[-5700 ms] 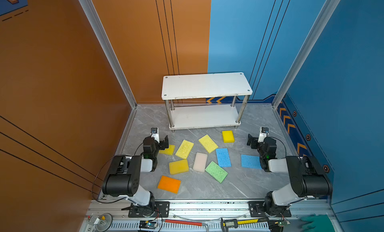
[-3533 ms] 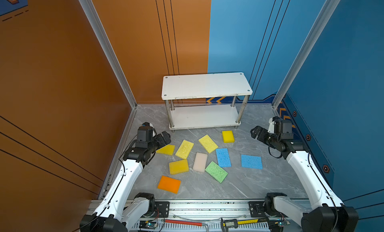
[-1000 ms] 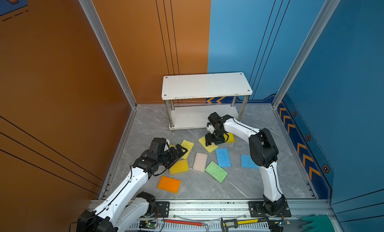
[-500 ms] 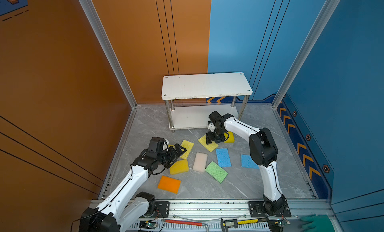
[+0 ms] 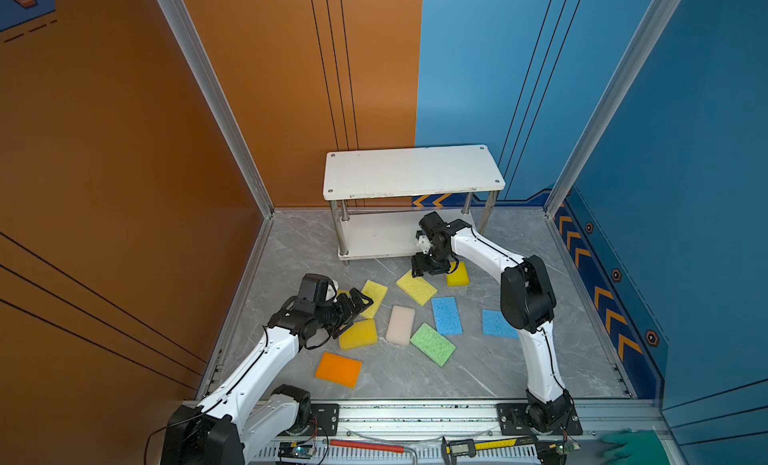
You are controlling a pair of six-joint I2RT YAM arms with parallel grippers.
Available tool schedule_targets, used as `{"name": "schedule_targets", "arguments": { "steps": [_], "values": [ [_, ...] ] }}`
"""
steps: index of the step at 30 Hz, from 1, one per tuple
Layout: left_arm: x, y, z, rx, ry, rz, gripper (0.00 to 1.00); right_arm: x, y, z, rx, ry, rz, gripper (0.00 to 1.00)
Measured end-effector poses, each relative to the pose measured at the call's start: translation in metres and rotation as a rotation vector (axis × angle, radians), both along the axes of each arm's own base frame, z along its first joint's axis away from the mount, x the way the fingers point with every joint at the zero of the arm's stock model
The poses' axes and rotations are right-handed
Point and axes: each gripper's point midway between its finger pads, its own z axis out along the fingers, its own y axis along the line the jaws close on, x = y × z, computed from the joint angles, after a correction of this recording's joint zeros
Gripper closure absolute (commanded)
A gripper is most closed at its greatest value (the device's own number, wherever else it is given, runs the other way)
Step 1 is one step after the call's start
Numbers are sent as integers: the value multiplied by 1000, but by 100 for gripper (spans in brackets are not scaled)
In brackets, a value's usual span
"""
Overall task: Place and organize the cleaning sponges onto the shelf
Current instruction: 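Lower the right gripper and grasp the pale yellow sponge by its edge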
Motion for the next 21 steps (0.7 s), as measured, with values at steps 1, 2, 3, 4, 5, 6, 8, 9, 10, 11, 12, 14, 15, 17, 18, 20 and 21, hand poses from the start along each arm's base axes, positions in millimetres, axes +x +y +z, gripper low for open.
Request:
{"name": "schedule_targets", "arguments": {
  "steps": [1, 2, 3, 4, 5, 6, 8, 9, 10, 11, 12, 14, 15, 17, 18, 20, 21],
  "values": [
    [0, 0, 0, -1, 0, 1, 2, 1, -2, -3, -3, 6, -1, 32],
    [0, 1, 0, -3, 1, 2, 2, 1, -3, -7, -5, 13, -3, 32],
    [1, 1, 0, -3, 2, 3, 2, 2, -5, -10, -8, 20, -5, 33],
    [1, 1, 0, -3, 4, 2, 2, 2, -6, -14, -10, 28, -6, 33],
    [1, 1, -1, -1, 6, 2, 2, 2, -6, -17, -11, 34, -8, 34],
    [1, 1, -2, -1, 10, 2, 2, 2, -7, -19, -11, 40, -9, 34],
    [3, 1, -3, 0, 13, 1, 2, 1, -7, -22, -4, 51, -5, 35],
    [3, 1, -3, 2, 15, 0, 2, 0, -6, -22, 1, 54, -2, 36],
    [4, 1, -3, 0, 17, -1, 2, 0, -5, -22, 4, 56, 1, 37],
    [4, 1, -3, 0, 18, -1, 2, -1, -4, -22, 8, 57, 5, 38],
    [4, 1, -4, 1, 20, -2, 2, -2, -2, -21, 13, 60, 9, 38],
    [4, 1, -4, -1, 24, -3, 2, -4, 1, -21, 20, 63, 17, 39],
    [5, 0, -4, -2, 25, -4, 2, -5, 2, -21, 21, 64, 21, 39],
    [5, 0, -3, -3, 22, -7, 2, -6, 3, -21, 22, 64, 26, 39],
    [5, 0, -3, -4, 21, -9, 2, -6, 4, -21, 21, 64, 28, 40],
    [5, 0, -3, -5, 21, -9, 2, -6, 4, -22, 20, 64, 31, 42],
    [5, 0, -3, -5, 21, -9, 2, -7, 4, -22, 20, 64, 32, 42]
  ]
}}
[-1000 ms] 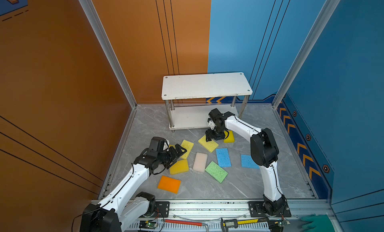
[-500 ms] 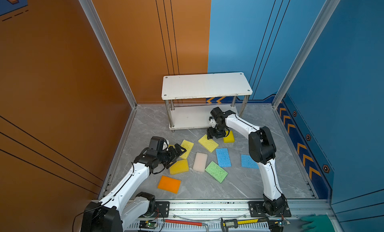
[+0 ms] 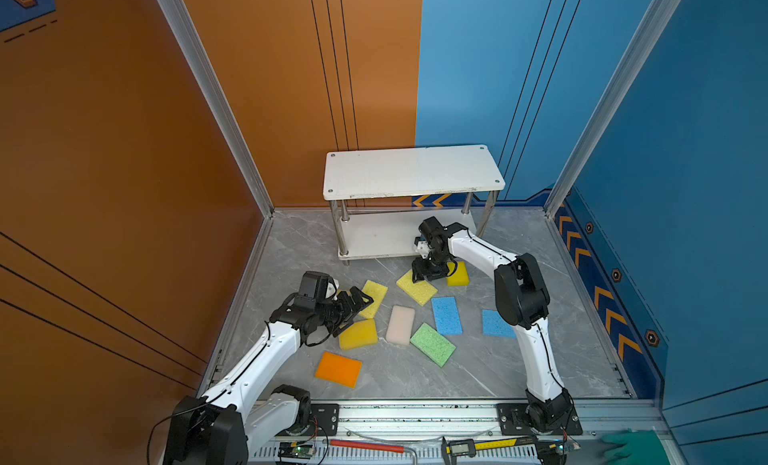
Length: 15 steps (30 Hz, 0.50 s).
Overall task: Place and organize the cleaning sponges onto the shelf
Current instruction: 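Lower the right gripper and grasp the pale yellow sponge by its edge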
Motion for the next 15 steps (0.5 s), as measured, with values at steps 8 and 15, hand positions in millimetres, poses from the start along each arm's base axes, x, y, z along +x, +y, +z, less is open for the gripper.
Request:
{"name": "schedule_targets", "arguments": {
  "steps": [8, 15],
  "values": [
    [0, 0, 7, -7, -24, 0, 2, -8, -7, -13, -40, 17, 12, 50],
    [-1, 0, 9, -11, -31, 3, 2, -10, -5, -15, -69, -8, 41, 71]
  ]
}}
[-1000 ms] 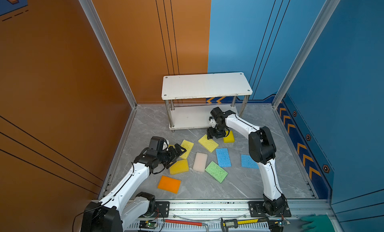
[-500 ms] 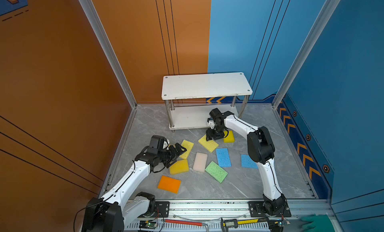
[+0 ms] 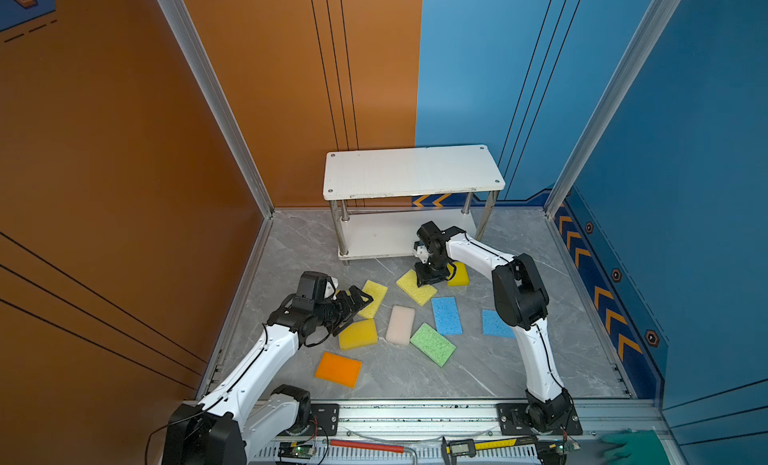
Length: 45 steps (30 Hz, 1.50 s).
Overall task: Place and organize the cleaning sponges onto the shelf
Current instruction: 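Lower the right gripper and grasp the pale yellow sponge by its edge, then lift the pale yellow sponge upright with the right gripper toward the left gripper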
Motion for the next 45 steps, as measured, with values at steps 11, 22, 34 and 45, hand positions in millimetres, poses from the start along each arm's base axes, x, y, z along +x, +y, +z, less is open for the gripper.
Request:
{"name": "schedule_targets", "arguments": {
  "steps": [11, 22, 34, 45],
  "values": [
    [-1, -1, 8, -7, -28, -2, 2, -11, 3, 17, 8, -20, -27, 100],
    [15, -27, 44, -43, -159, -75, 1, -33, 3, 102, 185, -66, -158, 100],
    [44, -75, 98, -184, -334, -125, 12, -88, 23, 205, 471, -41, -200, 100],
    [46, -81, 119, -239, -378, -97, 68, -129, 50, 218, 496, -11, -131, 100]
  ]
}}
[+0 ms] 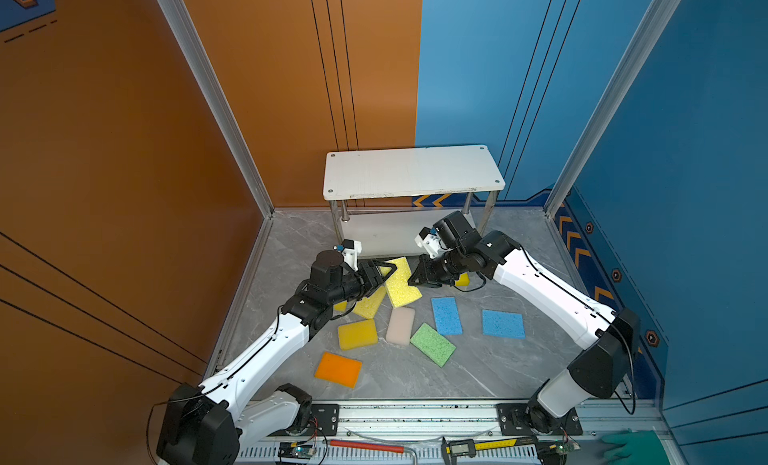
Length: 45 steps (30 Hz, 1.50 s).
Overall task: Place and organize the cleaning sponges onto the shelf
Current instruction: 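Lift the pale yellow sponge upright with the right gripper toward the left gripper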
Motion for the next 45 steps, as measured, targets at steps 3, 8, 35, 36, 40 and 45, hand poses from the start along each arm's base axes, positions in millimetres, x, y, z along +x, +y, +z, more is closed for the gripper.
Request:
{"name": "schedule_targets", "arguments": {
  "steps": [3, 8, 35, 36, 40, 45],
  "values": [
    [1, 1, 4, -9, -6, 12, 88, -1, 0, 2, 3, 1, -2, 100],
    [-2, 4, 14, -27, -25, 23, 100, -2, 1, 3, 9, 1, -3, 89],
    [16, 23, 92, -284, -117, -7, 100, -9, -1, 85, 444, 14, 1, 31],
    [16, 23, 93, -288, -119, -8, 100, -10, 1, 87, 453, 12, 5, 33],
    [16, 23, 95, -297, -115, -7, 100, -14, 7, 91, 471, 13, 23, 41],
    [15, 23, 95, -301, -110, -6, 100, -16, 9, 94, 484, 19, 29, 58]
  ]
}}
